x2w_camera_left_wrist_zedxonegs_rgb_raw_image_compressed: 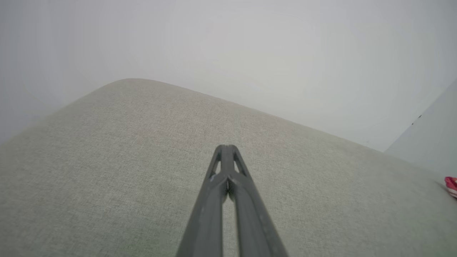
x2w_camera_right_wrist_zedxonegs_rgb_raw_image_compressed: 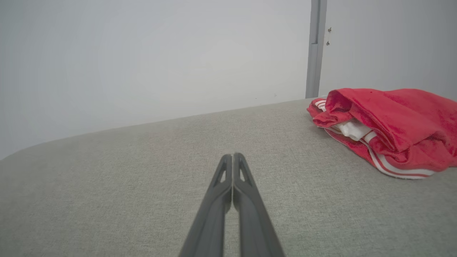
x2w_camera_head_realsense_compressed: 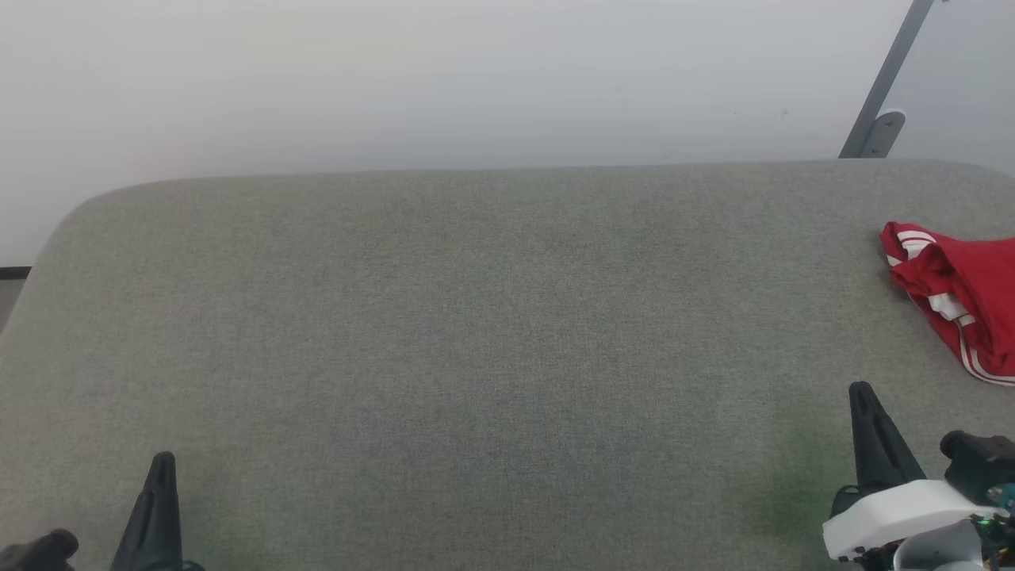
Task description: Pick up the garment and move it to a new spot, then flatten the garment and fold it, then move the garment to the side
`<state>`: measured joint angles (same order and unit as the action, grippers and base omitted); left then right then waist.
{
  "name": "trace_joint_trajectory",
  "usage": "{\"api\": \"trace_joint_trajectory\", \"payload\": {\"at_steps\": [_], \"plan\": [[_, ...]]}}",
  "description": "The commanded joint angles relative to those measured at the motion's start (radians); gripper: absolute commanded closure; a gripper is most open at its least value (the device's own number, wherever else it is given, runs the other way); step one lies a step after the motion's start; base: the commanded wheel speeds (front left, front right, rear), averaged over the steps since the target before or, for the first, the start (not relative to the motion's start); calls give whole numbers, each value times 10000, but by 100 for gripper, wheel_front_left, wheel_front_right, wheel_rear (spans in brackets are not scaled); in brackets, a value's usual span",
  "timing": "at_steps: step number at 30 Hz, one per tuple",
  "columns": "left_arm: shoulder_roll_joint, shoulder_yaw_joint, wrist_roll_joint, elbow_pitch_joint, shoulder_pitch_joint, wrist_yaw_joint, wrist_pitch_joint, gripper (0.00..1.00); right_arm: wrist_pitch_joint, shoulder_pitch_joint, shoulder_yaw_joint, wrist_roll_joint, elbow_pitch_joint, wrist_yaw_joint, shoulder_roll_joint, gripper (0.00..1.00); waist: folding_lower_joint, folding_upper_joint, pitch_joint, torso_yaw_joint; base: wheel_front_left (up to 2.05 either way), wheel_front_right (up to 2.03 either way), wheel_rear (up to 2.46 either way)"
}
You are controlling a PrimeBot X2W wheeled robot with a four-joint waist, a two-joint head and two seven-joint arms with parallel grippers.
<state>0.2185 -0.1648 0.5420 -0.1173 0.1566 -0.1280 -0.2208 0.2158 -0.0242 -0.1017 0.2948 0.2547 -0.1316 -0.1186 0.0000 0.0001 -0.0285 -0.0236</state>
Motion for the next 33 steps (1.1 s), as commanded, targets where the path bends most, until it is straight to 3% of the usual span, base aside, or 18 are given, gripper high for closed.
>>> {"api": "trace_joint_trajectory", "payload": {"at_steps": [1, 33], "plan": [[96, -26, 309, 103, -291, -3, 62, 100, -80, -242, -37, 367, -171, 1, -21, 100, 0, -1, 2, 2, 0, 0, 0], [-615, 188, 4534, -443, -1288, -16, 1401, 100, -1363, -505, -47, 5580, -202, 6, 264, 100, 0, -1, 73, 68, 0, 0, 0]]}}
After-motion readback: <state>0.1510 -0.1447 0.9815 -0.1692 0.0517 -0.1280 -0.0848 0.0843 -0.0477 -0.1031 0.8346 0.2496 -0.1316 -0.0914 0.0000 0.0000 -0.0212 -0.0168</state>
